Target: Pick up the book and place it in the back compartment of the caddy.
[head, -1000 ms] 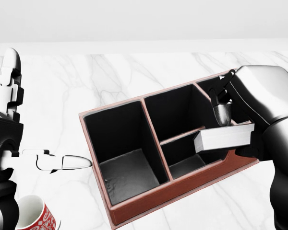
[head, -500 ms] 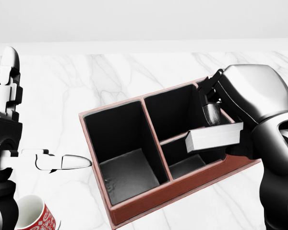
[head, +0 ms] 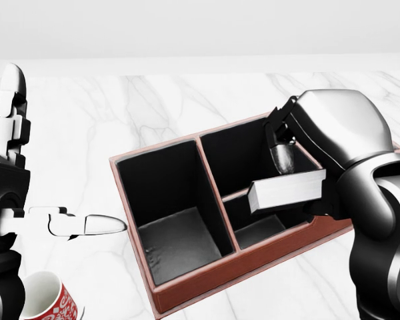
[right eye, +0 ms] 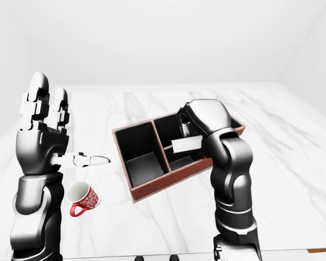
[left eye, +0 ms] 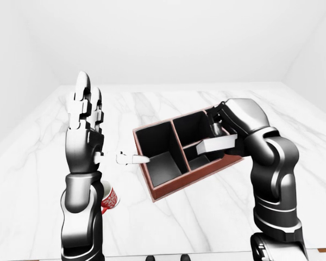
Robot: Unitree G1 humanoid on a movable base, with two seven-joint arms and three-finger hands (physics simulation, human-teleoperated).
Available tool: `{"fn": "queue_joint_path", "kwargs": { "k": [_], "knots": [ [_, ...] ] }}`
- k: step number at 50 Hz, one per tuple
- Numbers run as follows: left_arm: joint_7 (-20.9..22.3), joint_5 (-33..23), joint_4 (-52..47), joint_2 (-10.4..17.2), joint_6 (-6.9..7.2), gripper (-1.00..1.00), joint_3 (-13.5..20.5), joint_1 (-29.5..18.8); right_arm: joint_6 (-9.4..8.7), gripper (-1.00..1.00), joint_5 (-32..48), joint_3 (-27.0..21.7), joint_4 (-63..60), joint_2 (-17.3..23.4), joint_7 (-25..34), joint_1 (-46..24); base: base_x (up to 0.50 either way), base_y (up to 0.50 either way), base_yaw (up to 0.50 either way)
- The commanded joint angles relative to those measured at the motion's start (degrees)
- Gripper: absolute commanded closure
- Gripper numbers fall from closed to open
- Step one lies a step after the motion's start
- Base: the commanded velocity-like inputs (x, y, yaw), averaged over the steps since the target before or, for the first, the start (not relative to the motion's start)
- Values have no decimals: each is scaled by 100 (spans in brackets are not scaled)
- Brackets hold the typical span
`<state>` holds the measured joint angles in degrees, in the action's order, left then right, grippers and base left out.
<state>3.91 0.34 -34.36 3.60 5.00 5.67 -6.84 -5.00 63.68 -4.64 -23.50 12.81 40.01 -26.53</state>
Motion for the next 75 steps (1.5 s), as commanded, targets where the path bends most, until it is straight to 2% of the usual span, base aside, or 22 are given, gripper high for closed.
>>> {"fn": "queue_joint_path", "kwargs": {
  "k": [1, 45, 75],
  "knots": [
    [-3, -1, -8, 2, 0, -100, -7, 0, 0, 100, 39, -6, 49, -48, -1, -67, 0, 0, 0],
    [13, -46, 25, -16, 0, -100, -40, 33, 0, 100, -595, -32, 1044, 276, -1, -673, 0, 0, 0],
    [20, -102, 117, -30, 0, -100, -72, 68, 0, 100, -918, -13, 1416, 307, -1, -693, 0, 0, 0]
  ]
}}
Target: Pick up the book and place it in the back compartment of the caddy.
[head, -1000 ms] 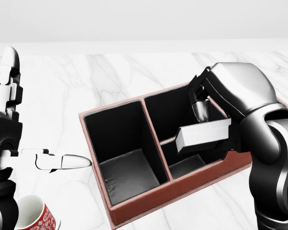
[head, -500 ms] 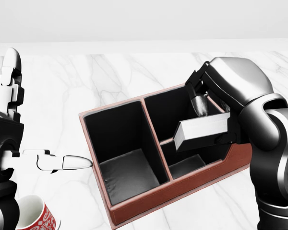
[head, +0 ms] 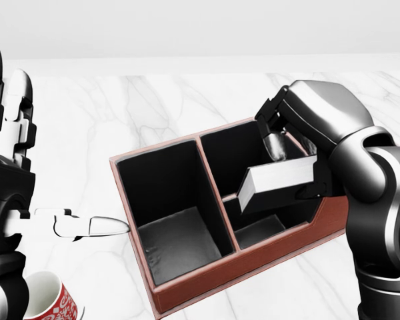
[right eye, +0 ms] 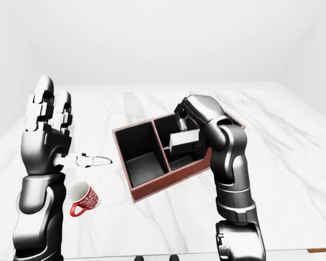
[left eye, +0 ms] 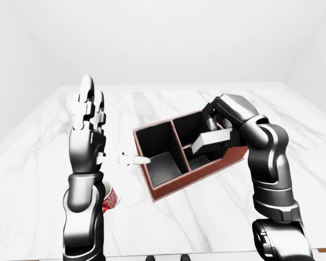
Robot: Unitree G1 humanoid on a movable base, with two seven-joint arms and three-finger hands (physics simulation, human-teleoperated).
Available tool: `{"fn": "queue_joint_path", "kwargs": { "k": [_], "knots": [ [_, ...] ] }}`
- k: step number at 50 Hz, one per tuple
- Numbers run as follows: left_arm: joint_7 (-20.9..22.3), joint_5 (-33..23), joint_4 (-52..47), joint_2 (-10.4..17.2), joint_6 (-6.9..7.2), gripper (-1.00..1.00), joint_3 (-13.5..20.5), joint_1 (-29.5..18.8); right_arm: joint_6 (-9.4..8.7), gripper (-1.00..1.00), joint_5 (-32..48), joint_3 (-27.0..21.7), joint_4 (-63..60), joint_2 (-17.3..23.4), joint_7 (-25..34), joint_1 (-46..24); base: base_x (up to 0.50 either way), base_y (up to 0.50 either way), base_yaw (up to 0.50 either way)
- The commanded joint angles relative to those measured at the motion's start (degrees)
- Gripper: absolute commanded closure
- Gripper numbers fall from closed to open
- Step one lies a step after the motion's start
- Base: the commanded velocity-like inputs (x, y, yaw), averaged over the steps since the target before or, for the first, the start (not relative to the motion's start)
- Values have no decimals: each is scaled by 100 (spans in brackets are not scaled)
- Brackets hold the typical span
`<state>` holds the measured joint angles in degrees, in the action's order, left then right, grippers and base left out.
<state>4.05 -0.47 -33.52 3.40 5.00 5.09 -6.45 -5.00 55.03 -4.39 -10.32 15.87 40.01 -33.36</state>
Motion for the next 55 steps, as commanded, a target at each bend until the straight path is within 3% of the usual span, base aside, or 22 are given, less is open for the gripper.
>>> {"fn": "queue_joint_path", "kwargs": {
  "k": [1, 55],
  "knots": [
    [6, -21, 31, -10, 0, -100, -15, 27, 0, 100, -60, -37, 122, 1, -1, -18, 0, 0, 0],
    [4, -53, -1, -21, 0, -100, -36, 38, 0, 100, -289, 55, 1595, 98, -1, -627, 0, 0, 0]
  ]
}}
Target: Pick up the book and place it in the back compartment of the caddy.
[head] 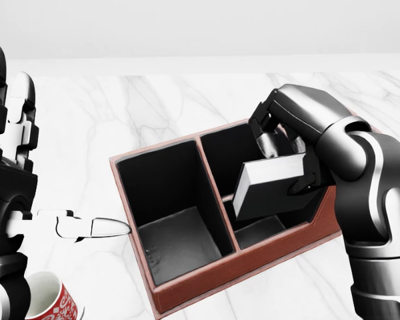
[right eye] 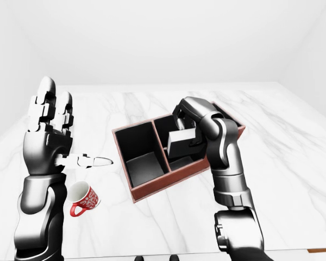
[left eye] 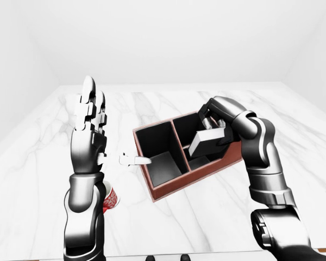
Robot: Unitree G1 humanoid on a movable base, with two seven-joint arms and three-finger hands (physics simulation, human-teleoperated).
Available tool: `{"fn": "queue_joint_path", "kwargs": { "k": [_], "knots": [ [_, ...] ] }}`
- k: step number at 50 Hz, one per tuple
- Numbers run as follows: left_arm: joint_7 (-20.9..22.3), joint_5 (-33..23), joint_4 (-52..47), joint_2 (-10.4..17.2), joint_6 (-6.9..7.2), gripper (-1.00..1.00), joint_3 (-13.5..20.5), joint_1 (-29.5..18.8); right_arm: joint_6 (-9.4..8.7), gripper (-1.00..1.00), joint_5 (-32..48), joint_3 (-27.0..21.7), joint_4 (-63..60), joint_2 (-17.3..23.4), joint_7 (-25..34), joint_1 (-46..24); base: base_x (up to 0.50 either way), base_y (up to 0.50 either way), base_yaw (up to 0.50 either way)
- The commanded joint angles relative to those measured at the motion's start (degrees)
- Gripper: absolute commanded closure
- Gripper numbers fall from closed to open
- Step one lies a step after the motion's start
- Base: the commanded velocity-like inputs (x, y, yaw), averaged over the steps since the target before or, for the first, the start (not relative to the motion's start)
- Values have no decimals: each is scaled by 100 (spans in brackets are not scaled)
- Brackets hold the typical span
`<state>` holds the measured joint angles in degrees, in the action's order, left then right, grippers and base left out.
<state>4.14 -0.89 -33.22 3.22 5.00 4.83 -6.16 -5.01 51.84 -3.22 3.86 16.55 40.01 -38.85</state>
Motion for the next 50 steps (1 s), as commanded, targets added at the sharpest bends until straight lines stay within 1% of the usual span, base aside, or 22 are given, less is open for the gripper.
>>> {"fn": "queue_joint_path", "kwargs": {
  "k": [1, 30, 50],
  "knots": [
    [-5, -13, -37, -4, 0, -100, -13, 11, 1, 100, 27, -63, 195, 31, -1, -84, 0, 0, 0],
    [7, -38, 63, -8, 0, -100, -21, 14, 1, 100, -156, -61, 816, 65, -1, -288, 0, 0, 0],
    [16, -50, -20, -15, 0, -100, -30, 31, 1, 100, -237, -50, 971, 55, -1, -203, 0, 0, 0]
  ]
}}
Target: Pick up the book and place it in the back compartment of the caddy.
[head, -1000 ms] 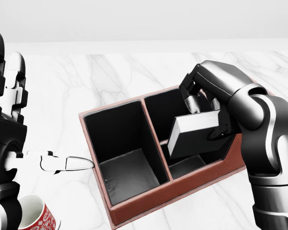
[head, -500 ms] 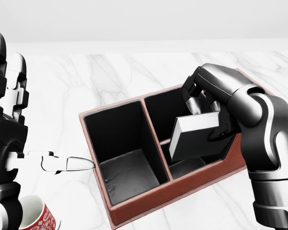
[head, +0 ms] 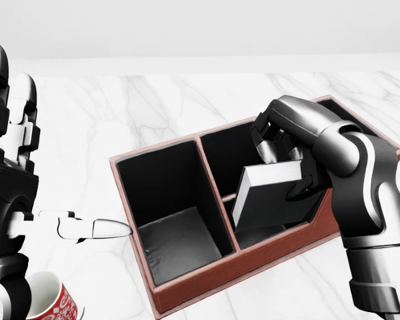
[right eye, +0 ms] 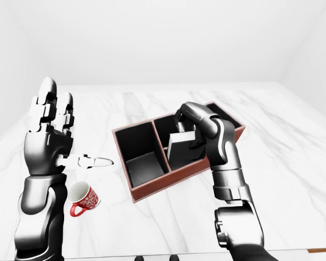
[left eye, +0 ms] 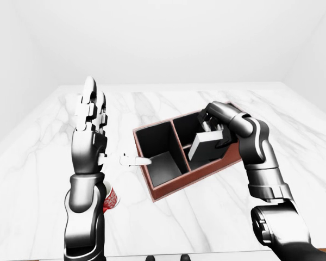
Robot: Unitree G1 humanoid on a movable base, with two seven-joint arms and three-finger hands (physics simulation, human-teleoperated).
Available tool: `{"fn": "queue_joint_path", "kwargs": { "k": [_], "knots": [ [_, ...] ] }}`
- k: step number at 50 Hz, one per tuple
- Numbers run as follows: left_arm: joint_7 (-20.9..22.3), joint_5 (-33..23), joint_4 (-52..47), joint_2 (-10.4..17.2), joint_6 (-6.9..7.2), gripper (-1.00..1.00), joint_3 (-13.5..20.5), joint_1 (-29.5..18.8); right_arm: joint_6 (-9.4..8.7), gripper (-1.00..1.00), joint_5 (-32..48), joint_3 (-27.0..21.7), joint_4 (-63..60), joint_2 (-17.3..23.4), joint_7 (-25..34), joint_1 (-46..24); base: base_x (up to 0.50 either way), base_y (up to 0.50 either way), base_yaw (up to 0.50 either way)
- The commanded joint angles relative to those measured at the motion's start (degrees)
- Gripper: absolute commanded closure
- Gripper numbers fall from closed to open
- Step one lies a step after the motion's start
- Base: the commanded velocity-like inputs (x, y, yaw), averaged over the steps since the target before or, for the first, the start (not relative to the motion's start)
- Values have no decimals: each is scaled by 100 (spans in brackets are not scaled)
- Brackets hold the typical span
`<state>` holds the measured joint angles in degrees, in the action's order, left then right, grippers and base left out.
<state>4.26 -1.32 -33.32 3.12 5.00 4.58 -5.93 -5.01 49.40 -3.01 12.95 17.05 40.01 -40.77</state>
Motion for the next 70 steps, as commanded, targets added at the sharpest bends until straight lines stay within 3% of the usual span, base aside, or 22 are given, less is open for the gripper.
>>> {"fn": "queue_joint_path", "kwargs": {
  "k": [1, 70],
  "knots": [
    [2, -9, 30, -7, 0, -100, -7, 6, 1, 100, -3, -76, 77, 7, -1, -15, 0, 0, 0],
    [5, -52, 110, -26, 0, -100, -45, 46, 1, 100, -158, -112, 681, 137, -780, -40, 0, 0, 0]
  ]
}}
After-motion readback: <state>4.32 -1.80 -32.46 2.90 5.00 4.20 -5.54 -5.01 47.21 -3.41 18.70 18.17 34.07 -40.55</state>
